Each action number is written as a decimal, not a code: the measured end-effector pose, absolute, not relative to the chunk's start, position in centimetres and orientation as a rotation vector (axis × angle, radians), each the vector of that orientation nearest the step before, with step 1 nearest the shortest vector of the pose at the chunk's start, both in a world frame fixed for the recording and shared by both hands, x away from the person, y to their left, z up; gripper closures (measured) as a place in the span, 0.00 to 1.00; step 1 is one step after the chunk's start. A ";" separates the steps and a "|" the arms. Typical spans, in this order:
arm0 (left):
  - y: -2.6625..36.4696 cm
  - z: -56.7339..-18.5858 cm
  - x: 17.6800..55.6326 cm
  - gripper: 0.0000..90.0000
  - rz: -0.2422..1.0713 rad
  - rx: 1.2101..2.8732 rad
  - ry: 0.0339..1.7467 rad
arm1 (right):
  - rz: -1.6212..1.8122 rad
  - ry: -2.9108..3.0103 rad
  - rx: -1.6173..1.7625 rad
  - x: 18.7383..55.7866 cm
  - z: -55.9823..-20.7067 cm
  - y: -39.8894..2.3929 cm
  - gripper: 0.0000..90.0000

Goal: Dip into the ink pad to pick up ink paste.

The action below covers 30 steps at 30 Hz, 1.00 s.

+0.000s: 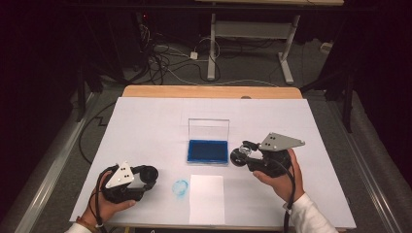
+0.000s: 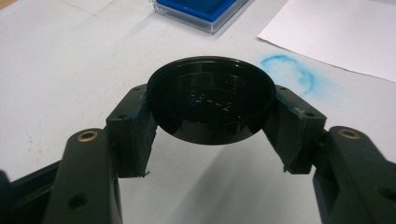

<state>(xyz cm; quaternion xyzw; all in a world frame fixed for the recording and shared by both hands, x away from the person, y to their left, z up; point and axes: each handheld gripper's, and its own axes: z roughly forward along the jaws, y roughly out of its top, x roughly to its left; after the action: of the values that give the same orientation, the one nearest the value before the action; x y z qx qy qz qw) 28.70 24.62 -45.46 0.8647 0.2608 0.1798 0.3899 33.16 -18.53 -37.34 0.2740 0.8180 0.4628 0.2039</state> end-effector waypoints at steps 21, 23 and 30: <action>24.4 -45.4 28.6 0.41 0.445 2.198 0.657 | 1.216 2.335 0.700 36.4 -35.2 -13.9 0.64; 24.4 -45.4 28.6 0.41 0.444 2.199 0.656 | 1.215 2.343 0.700 36.8 -35.3 -13.3 0.64; 24.5 -45.3 28.5 0.41 0.447 2.194 0.658 | 1.167 2.408 0.687 38.1 -36.9 -10.7 0.64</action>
<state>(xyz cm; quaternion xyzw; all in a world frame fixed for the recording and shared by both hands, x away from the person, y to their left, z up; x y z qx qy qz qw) 28.49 24.52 -45.26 0.8644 0.2593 0.1763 0.3930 38.06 -10.66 -36.94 0.2442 0.8561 0.4148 0.1884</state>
